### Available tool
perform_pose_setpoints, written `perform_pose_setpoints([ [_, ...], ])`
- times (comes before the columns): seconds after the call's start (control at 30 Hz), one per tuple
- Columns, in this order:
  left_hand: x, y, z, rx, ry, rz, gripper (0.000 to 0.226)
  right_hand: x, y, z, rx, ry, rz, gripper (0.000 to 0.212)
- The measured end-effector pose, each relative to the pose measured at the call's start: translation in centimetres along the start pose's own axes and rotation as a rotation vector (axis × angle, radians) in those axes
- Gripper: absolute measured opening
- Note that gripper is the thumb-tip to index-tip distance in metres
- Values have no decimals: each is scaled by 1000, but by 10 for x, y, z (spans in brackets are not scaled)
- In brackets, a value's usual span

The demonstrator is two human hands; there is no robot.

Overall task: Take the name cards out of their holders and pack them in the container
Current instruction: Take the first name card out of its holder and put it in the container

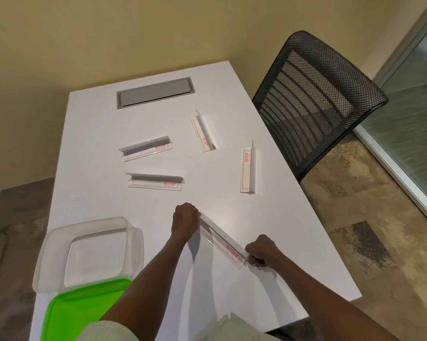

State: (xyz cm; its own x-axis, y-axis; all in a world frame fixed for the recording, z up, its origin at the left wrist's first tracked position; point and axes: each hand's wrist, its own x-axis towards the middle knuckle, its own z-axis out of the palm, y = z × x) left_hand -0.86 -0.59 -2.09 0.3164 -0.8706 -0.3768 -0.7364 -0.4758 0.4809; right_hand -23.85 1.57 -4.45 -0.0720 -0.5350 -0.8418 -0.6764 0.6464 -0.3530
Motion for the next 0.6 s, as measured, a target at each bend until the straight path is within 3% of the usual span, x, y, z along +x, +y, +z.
perform_pose_setpoints([
  [0.17, -5, -5, -9, -67, 70, -81, 46, 7, -5, -4, 71, -53, 18, 12],
  [0.27, -7, -6, -20, -95, 119, -136, 32, 11, -15, -7, 64, -40, -7, 14],
  [0.43, -6, -10, -37, -354, 226, -227, 16, 11, -43, -13, 74, 49, -114, 11],
  [0.6, -9, -19, -49, -490, 312, -269, 12, 9, -74, -23, 0, 129, -223, 11],
])
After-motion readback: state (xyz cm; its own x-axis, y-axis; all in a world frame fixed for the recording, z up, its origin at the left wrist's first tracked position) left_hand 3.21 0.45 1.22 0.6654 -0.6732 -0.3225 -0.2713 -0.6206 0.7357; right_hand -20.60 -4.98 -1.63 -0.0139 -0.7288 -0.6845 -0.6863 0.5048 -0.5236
